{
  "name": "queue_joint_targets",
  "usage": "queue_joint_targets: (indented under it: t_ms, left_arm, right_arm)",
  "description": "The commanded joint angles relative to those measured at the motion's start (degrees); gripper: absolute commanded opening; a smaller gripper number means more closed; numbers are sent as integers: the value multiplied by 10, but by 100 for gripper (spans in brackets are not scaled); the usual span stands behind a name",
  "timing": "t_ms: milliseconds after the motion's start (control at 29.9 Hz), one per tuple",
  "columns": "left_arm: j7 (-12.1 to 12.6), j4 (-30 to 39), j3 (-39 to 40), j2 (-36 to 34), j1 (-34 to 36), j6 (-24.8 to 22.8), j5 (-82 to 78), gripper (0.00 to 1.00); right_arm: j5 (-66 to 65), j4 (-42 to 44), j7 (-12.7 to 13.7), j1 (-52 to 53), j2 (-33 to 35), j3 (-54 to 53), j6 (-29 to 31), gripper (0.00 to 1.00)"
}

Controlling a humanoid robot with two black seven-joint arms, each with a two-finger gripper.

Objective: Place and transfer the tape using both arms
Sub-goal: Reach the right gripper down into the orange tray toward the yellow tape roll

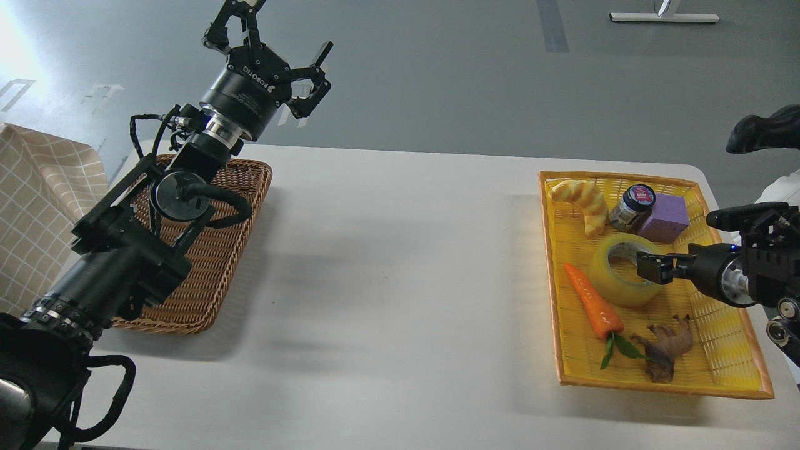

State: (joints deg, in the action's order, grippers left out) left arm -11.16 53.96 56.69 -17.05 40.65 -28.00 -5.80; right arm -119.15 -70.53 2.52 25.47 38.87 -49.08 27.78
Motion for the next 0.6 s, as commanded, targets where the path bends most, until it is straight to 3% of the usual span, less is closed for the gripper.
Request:
queue_joint_targets:
  t_ms: [0, 67, 167, 401, 468, 568]
  left_arm:
    - [0, 0, 0, 0, 0, 0, 0, 98]
    - [0, 0, 1, 0, 0, 0, 0, 98]
    - [0, 1, 1, 0, 0, 0, 0, 98]
    - [0, 0, 1, 0, 0, 0, 0, 98]
    - [0, 0, 1, 0, 0, 0, 0, 98]
    - [0, 0, 1, 0, 0, 0, 0, 98]
  right_arm:
    - [-1, 0, 0, 2, -2, 13, -4, 86]
    - [-1, 0, 0, 2, -2, 14, -4, 85]
    - [-1, 0, 0, 2, -2, 15, -4, 73]
    - [-1, 13, -1, 5, -7, 19, -4, 61]
    - [0, 19, -1, 6, -9, 22, -4, 49]
    - [0, 20, -3, 8, -10, 22, -4, 40]
